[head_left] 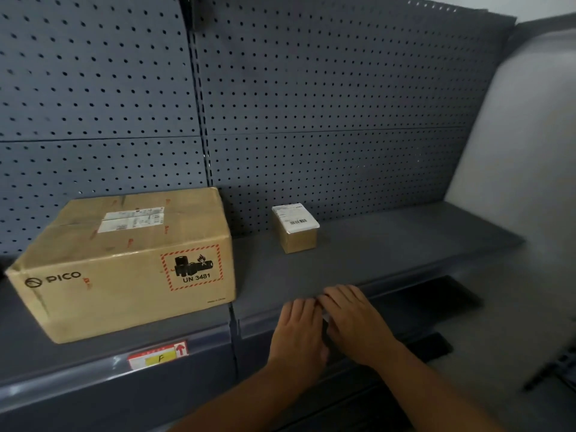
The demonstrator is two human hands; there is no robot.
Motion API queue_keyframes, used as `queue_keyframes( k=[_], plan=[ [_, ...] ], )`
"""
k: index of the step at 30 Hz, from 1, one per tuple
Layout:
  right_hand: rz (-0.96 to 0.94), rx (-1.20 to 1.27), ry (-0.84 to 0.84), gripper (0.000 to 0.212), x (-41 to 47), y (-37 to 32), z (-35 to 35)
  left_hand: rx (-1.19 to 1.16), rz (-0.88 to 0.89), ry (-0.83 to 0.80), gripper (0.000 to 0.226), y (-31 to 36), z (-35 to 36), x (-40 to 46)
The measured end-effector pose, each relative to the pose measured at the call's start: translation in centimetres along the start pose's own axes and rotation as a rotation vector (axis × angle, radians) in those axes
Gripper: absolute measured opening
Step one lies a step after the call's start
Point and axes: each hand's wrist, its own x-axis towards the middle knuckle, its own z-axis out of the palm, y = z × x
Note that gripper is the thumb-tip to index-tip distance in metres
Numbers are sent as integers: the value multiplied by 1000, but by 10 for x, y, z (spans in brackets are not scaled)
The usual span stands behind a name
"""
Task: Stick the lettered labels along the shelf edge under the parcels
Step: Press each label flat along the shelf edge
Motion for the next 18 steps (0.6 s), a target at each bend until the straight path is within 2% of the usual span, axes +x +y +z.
queue_keyframes(
  k=[5,12,18],
  plan=[
    [54,34,41,41,-5,12,2,0,4,-6,68,5,4,7],
    [162,107,61,36,-11,24,5,-52,6,0,59,4,10,13],
    [182,116,94,28,-14,18,4,-78,11,34,65,4,14,8]
  ],
)
